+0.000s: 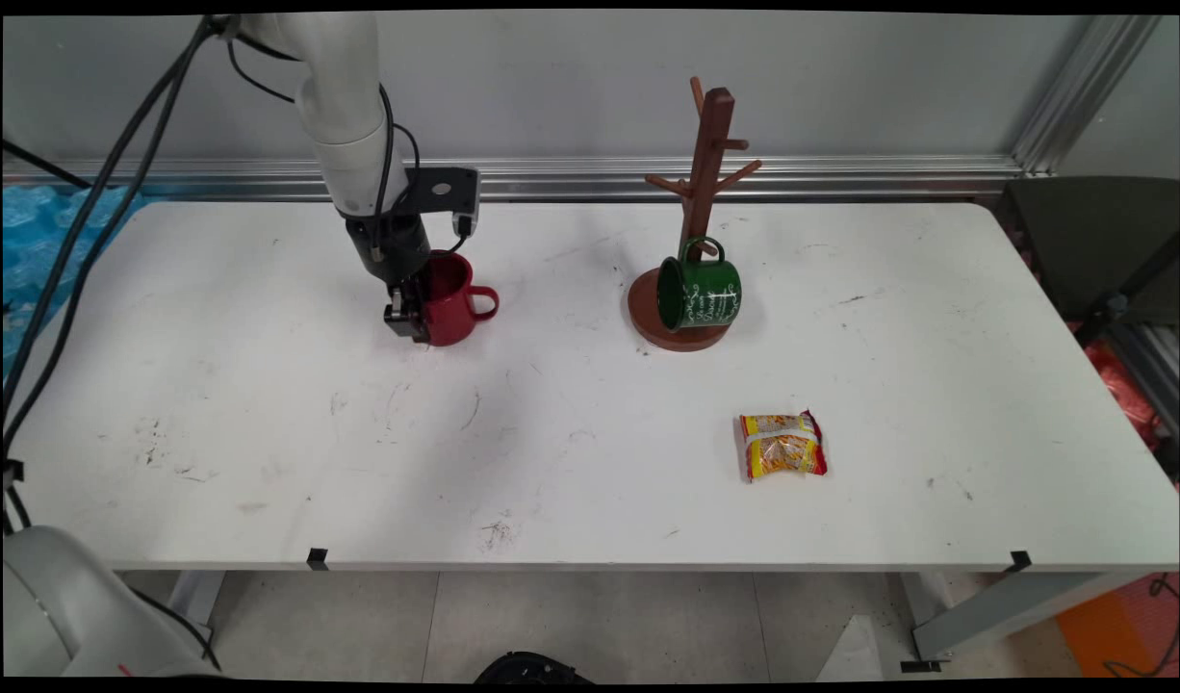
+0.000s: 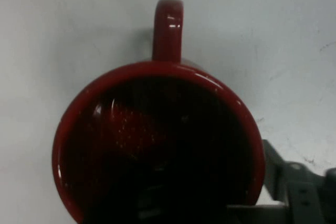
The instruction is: Place the picked object on the table
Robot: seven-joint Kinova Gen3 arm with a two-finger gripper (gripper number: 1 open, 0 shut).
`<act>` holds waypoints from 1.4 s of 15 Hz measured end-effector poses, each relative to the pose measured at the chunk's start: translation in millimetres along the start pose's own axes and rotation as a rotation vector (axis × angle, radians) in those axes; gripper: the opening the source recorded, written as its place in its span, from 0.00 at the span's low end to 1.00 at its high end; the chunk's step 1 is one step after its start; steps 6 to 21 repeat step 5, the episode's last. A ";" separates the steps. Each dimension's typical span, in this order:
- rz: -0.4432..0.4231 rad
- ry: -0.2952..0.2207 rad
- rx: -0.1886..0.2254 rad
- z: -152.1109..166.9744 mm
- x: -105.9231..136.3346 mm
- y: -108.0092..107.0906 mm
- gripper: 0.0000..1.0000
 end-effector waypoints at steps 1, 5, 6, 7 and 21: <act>0.004 -0.001 0.001 0.8 0.8 -0.6 1.00; 0.019 0.021 0.013 -4.4 3.9 -3.5 1.00; 0.019 0.021 0.013 -4.4 3.9 -3.5 1.00; 0.019 0.021 0.013 -4.4 3.9 -3.5 1.00; 0.019 0.021 0.013 -4.4 3.9 -3.5 1.00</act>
